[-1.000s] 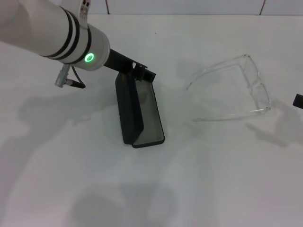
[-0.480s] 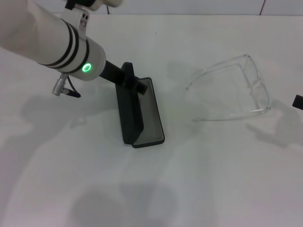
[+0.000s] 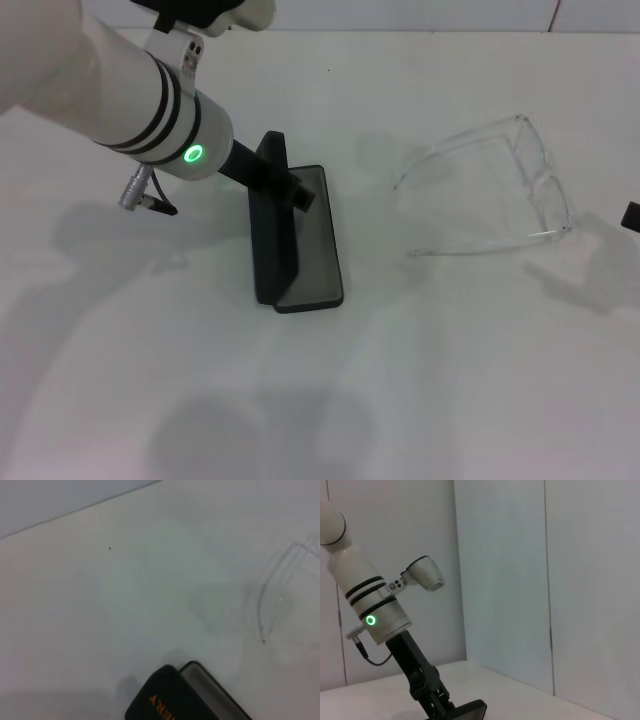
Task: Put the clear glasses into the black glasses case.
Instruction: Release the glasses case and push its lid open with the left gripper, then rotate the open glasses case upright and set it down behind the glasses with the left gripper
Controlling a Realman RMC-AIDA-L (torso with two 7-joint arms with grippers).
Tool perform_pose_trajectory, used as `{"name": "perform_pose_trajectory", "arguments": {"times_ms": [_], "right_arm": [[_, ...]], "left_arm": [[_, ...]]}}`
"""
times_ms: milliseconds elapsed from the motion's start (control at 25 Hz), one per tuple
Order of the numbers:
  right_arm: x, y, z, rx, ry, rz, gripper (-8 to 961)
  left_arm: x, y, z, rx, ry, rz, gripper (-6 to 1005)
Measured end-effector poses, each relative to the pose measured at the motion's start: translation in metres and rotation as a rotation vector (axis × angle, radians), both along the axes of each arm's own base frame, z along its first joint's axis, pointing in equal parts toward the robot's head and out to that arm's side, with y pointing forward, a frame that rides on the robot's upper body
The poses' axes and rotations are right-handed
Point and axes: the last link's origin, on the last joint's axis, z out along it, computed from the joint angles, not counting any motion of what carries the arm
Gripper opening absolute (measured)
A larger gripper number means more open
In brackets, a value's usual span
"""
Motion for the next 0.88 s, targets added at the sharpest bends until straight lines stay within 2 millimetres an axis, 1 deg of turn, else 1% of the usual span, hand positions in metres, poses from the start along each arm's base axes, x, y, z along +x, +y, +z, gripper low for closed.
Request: {"name": "perform_pose_trajectory", "arguments": {"times_ms": [240, 280, 680, 880], "right_arm": [[0.0009, -0.0020, -0.0005, 0.005, 0.004, 0.000, 833], [0.0009, -0.0020, -0.0005, 0.005, 0.003, 0.000, 832], [0.0006, -0.0021, -0.0009, 0.005, 0.005, 0.001, 828], [0.0004, -0.0021, -0.0006, 0.006, 0.006, 0.002, 825]], "left_arm": [[-0.0022, -0.0013, 0.0003, -0.009, 0.011, 0.009, 615], [-0.0034, -0.0015, 0.0012, -0.010, 0.015, 0.015, 514], [-0.0048, -0.0035, 0.0039, -0.017, 0.038, 0.018, 387], [-0.0002, -0.0066, 0.0085, -0.019, 0.042, -0.026, 324]]}}
